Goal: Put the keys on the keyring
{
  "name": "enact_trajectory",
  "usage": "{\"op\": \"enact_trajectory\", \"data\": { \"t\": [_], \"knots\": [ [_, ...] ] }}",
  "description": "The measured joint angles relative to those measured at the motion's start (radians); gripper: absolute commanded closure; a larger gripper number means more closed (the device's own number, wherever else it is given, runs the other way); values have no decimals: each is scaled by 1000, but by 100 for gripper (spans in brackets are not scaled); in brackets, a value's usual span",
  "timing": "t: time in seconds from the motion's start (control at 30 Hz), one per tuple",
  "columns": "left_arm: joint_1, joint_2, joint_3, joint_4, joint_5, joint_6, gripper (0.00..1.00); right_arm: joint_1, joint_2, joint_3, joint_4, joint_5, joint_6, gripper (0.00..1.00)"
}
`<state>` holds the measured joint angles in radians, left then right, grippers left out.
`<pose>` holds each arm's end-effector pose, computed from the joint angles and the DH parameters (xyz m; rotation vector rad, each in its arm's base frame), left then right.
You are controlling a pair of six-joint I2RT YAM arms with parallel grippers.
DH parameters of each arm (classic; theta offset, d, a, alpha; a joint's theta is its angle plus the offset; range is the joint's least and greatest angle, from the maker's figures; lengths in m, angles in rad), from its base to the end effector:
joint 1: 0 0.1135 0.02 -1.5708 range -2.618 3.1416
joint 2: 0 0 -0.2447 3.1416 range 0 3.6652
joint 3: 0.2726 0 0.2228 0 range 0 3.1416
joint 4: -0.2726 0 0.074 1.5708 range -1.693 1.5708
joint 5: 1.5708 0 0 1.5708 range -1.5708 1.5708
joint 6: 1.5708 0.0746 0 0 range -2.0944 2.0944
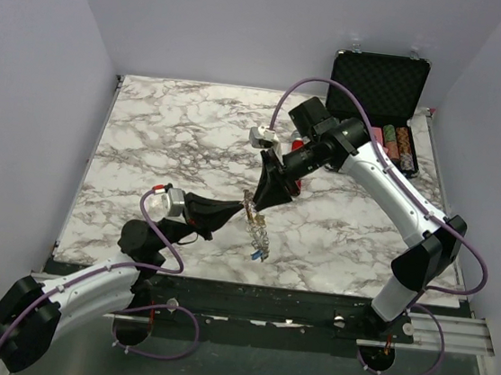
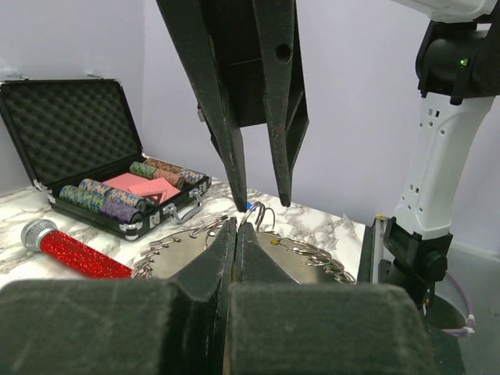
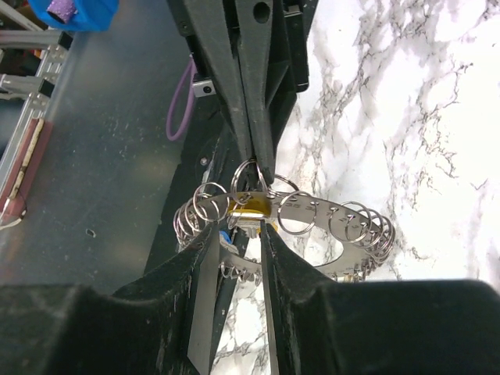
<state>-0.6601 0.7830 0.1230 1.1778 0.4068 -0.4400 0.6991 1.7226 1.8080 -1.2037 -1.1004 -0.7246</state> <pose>0.1215 -0.1317 0.2725 0.5133 1.0598 -1.1932 0.1966 0.2522 0.3365 -1.7673 1.5459 1.4191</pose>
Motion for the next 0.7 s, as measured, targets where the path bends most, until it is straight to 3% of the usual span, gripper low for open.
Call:
{"op": "enact_trajectory", "data": {
  "t": [0.37, 0.7],
  "knots": [
    [0, -5, 0, -6, -16, -3, 100, 3, 0, -16, 68, 19, 89, 73],
    [0, -28, 0, -51, -39, 1, 100, 10, 0, -27, 82, 20, 112, 71]
  ]
}}
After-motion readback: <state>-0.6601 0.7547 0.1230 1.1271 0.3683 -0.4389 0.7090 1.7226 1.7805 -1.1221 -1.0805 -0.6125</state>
